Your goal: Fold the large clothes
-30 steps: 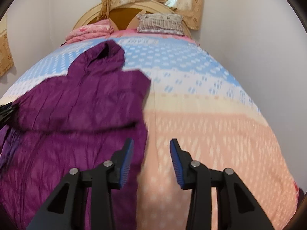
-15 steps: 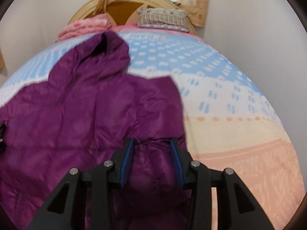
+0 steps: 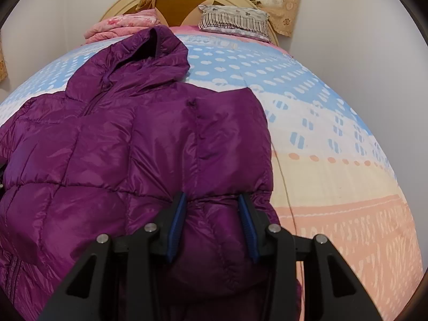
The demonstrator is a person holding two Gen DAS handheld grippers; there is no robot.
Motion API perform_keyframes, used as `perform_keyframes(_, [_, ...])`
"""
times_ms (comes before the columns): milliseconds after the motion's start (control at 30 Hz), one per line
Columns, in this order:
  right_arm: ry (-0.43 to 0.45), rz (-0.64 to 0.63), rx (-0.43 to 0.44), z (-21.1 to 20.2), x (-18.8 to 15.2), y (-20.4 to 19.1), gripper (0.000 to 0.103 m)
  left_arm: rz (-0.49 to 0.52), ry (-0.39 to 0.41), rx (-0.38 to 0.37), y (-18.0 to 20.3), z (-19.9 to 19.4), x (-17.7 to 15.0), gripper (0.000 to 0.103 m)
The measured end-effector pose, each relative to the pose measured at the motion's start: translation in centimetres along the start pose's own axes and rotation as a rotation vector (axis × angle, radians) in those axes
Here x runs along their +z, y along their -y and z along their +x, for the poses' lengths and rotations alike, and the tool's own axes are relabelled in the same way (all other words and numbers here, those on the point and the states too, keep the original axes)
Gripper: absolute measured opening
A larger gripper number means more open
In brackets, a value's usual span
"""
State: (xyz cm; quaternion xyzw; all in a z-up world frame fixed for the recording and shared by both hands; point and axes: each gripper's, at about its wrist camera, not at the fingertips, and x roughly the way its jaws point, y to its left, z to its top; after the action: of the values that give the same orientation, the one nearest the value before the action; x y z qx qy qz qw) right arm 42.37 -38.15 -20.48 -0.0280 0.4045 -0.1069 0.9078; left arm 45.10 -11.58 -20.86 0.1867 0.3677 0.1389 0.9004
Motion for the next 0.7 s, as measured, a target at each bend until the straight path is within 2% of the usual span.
perform_keyframes(233, [0.000, -0.009, -0.011, 0.0, -0.1, -0.3, 0.045, 0.001, -0.004, -0.004, -0.1, 0.0, -0.1, 0.096])
perform_keyframes(400, [-0.018, -0.044, -0.036, -0.3, 0.3, -0.7, 0.047, -0.022, -0.027, -0.070, -2.0, -1.7, 0.0, 0.096])
perform_keyframes(433, [-0.024, -0.055, -0.043, -0.5, 0.4, -0.8, 0.049, -0.038, 0.002, -0.087, -2.8, -3.1, -0.1, 0.096])
perform_keyframes(533, [0.004, -0.062, -0.048, -2.6, 0.6, -1.0, 0.071, -0.065, 0.062, -0.140, -4.3, -5.7, -0.7, 0.096])
perform_keyframes(567, [0.024, -0.053, -0.031, -3.6, 0.6, -1.2, 0.074, -0.064, 0.073, -0.159, -4.5, -6.3, -1.0, 0.096])
perform_keyframes(700, [0.071, -0.042, 0.077, -6.4, 0.3, -3.8, 0.074, -0.023, 0.030, -0.149, -3.1, -4.7, -2.2, 0.096])
